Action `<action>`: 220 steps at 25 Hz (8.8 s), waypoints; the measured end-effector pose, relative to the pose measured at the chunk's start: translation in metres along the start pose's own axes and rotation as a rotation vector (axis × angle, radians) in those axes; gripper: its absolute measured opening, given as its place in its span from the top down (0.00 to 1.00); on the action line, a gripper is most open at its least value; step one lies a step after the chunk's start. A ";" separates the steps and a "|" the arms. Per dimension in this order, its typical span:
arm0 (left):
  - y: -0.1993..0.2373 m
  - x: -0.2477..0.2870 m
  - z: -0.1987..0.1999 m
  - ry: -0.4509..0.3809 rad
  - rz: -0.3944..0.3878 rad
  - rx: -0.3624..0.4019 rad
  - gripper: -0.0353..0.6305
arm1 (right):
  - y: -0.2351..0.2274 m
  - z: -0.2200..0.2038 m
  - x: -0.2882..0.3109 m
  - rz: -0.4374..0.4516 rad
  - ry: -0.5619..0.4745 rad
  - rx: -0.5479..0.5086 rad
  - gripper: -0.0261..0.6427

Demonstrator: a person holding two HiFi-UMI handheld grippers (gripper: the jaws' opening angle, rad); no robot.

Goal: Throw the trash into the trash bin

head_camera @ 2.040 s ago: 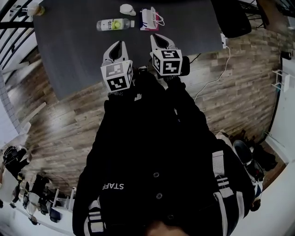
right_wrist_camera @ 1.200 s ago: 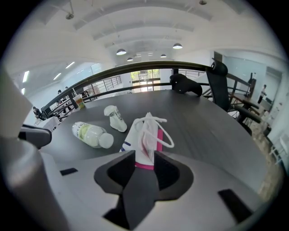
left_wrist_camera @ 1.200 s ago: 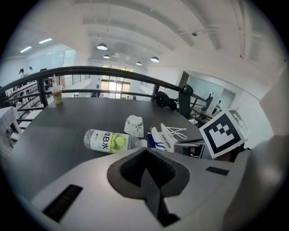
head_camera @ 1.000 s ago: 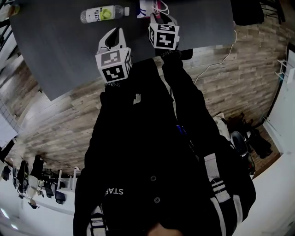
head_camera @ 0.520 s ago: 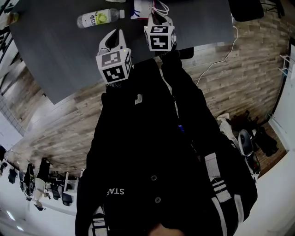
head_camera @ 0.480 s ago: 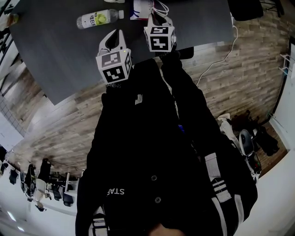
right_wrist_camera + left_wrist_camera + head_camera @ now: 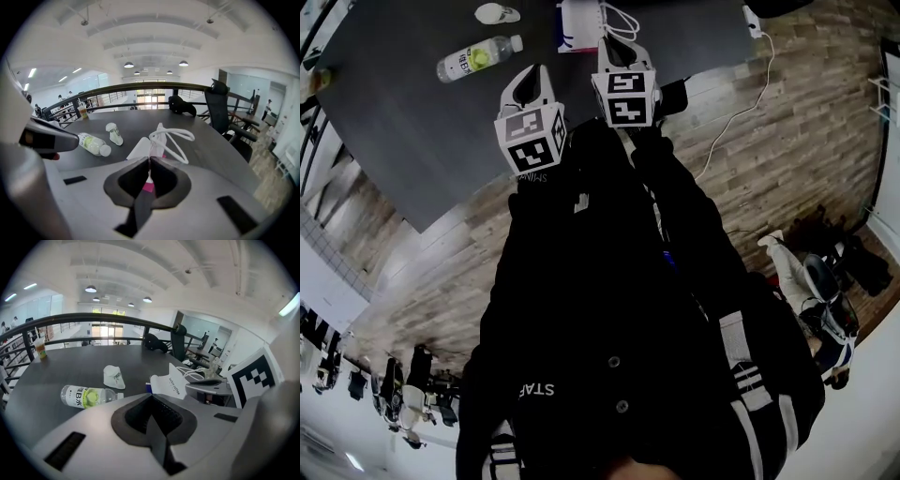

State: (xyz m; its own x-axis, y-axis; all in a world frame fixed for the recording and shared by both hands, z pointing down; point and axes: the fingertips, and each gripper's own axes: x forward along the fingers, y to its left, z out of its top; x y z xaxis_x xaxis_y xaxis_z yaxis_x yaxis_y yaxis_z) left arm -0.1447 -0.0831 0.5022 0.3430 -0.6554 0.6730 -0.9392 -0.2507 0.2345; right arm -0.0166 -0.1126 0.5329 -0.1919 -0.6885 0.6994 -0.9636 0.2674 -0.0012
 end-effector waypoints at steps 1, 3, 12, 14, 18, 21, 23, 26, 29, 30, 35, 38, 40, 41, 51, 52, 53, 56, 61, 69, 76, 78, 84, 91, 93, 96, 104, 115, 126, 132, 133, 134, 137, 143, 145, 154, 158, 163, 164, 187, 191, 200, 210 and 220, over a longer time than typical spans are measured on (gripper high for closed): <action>-0.007 0.001 0.000 0.001 -0.010 0.008 0.95 | -0.004 0.000 -0.007 -0.006 -0.011 0.007 0.92; -0.021 0.003 0.001 0.006 -0.034 0.029 0.95 | -0.014 0.001 -0.020 -0.023 -0.032 0.027 0.92; -0.103 0.017 0.004 0.022 -0.180 0.152 0.95 | -0.070 -0.011 -0.081 -0.132 -0.109 0.129 0.92; -0.124 0.020 0.003 0.030 -0.224 0.186 0.95 | -0.084 -0.019 -0.098 -0.174 -0.121 0.163 0.92; -0.170 0.026 -0.008 0.057 -0.306 0.249 0.95 | -0.116 -0.041 -0.129 -0.254 -0.132 0.233 0.92; -0.200 0.032 -0.020 0.082 -0.362 0.291 0.95 | -0.135 -0.062 -0.147 -0.305 -0.125 0.275 0.92; -0.220 0.036 -0.029 0.099 -0.397 0.321 0.95 | -0.148 -0.077 -0.157 -0.339 -0.120 0.304 0.92; -0.246 0.041 -0.046 0.133 -0.449 0.367 0.95 | -0.164 -0.102 -0.172 -0.394 -0.111 0.356 0.92; -0.268 0.046 -0.063 0.166 -0.493 0.411 0.95 | -0.176 -0.127 -0.184 -0.439 -0.095 0.400 0.92; -0.276 0.047 -0.069 0.175 -0.505 0.424 0.95 | -0.180 -0.135 -0.188 -0.453 -0.089 0.412 0.92; -0.310 0.052 -0.101 0.227 -0.553 0.475 0.95 | -0.201 -0.175 -0.209 -0.511 -0.064 0.467 0.92; -0.323 0.059 -0.116 0.252 -0.569 0.502 0.95 | -0.213 -0.199 -0.212 -0.534 -0.037 0.495 0.92; -0.329 0.065 -0.126 0.267 -0.573 0.520 0.95 | -0.221 -0.215 -0.210 -0.546 -0.030 0.513 0.92; -0.331 0.069 -0.131 0.275 -0.574 0.528 0.95 | -0.224 -0.223 -0.208 -0.551 -0.025 0.522 0.92; -0.349 0.101 -0.197 0.387 -0.575 0.583 0.95 | -0.231 -0.311 -0.174 -0.547 0.078 0.615 0.92; -0.350 0.103 -0.201 0.395 -0.576 0.587 0.95 | -0.231 -0.319 -0.170 -0.546 0.087 0.625 0.92; -0.352 0.105 -0.205 0.401 -0.577 0.590 0.95 | -0.232 -0.326 -0.167 -0.547 0.094 0.635 0.92; -0.356 0.112 -0.217 0.419 -0.581 0.603 0.95 | -0.234 -0.347 -0.155 -0.547 0.113 0.668 0.92; -0.356 0.137 -0.247 0.460 -0.569 0.626 0.95 | -0.241 -0.387 -0.127 -0.537 0.154 0.719 0.92; -0.353 0.182 -0.297 0.517 -0.545 0.628 0.95 | -0.249 -0.435 -0.085 -0.515 0.187 0.752 0.92; -0.345 0.215 -0.335 0.569 -0.525 0.637 0.95 | -0.249 -0.470 -0.054 -0.498 0.206 0.763 0.92; -0.343 0.219 -0.343 0.583 -0.527 0.640 0.95 | -0.249 -0.476 -0.046 -0.495 0.212 0.766 0.92; -0.336 0.234 -0.369 0.610 -0.516 0.664 0.95 | -0.244 -0.497 -0.022 -0.474 0.240 0.781 0.92; -0.328 0.248 -0.377 0.612 -0.514 0.667 0.95 | -0.239 -0.514 -0.007 -0.471 0.252 0.815 0.92; -0.326 0.250 -0.379 0.613 -0.514 0.665 0.95 | -0.239 -0.519 -0.002 -0.465 0.255 0.820 0.92; -0.325 0.253 -0.378 0.607 -0.514 0.661 0.95 | -0.238 -0.521 0.007 -0.446 0.254 0.831 0.92; -0.327 0.244 -0.377 0.606 -0.515 0.653 0.95 | -0.236 -0.519 0.000 -0.441 0.252 0.844 0.92; -0.334 0.226 -0.354 0.584 -0.524 0.628 0.95 | -0.231 -0.477 -0.032 -0.443 0.213 0.769 0.92; -0.361 0.172 -0.299 0.512 -0.582 0.631 0.95 | -0.231 -0.396 -0.097 -0.475 0.137 0.723 0.93; -0.374 0.134 -0.259 0.456 -0.612 0.616 0.95 | -0.230 -0.342 -0.136 -0.495 0.091 0.699 0.93; -0.375 0.128 -0.251 0.444 -0.615 0.610 0.95 | -0.230 -0.331 -0.141 -0.495 0.080 0.691 0.93; -0.376 0.123 -0.242 0.431 -0.616 0.604 0.95 | -0.229 -0.319 -0.145 -0.493 0.068 0.680 0.93; -0.377 0.108 -0.210 0.380 -0.613 0.583 0.95 | -0.229 -0.281 -0.158 -0.476 0.023 0.633 0.93; -0.349 0.076 -0.132 0.265 -0.562 0.508 0.95 | -0.210 -0.189 -0.175 -0.400 -0.080 0.500 0.93; -0.333 0.066 -0.105 0.218 -0.537 0.485 0.95 | -0.198 -0.158 -0.177 -0.364 -0.113 0.453 0.93; -0.213 0.032 -0.001 0.026 -0.319 0.322 0.95 | -0.122 -0.032 -0.142 -0.159 -0.206 0.226 0.93; -0.155 0.015 0.028 -0.023 -0.232 0.251 0.95 | -0.074 0.010 -0.125 -0.069 -0.224 0.154 0.93; -0.078 -0.016 0.058 -0.105 -0.086 0.162 0.95 | -0.016 0.058 -0.104 0.042 -0.242 0.065 0.93; -0.065 -0.025 0.065 -0.125 -0.058 0.141 0.95 | -0.005 0.068 -0.102 0.063 -0.252 0.048 0.93; 0.086 -0.202 0.154 -0.445 0.191 0.012 0.95 | 0.171 0.218 -0.155 0.377 -0.455 -0.161 0.93; 0.085 -0.214 0.171 -0.498 0.190 0.020 0.95 | 0.181 0.236 -0.167 0.400 -0.501 -0.165 0.93; 0.088 -0.232 0.203 -0.571 0.197 0.090 0.95 | 0.193 0.261 -0.174 0.423 -0.545 -0.185 0.93; 0.113 -0.227 0.188 -0.538 0.233 0.039 0.95 | 0.193 0.256 -0.153 0.409 -0.510 -0.181 0.93; 0.136 -0.199 0.157 -0.439 0.232 -0.009 0.95 | 0.190 0.225 -0.110 0.400 -0.384 -0.179 0.93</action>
State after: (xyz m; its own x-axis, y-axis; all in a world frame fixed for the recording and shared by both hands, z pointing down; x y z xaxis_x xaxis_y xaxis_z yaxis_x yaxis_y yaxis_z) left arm -0.3385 -0.0986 0.2897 0.0965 -0.9318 0.3499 -0.9910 -0.0573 0.1208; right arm -0.2206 -0.1379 0.2950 -0.6206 -0.6967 0.3599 -0.7621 0.6438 -0.0678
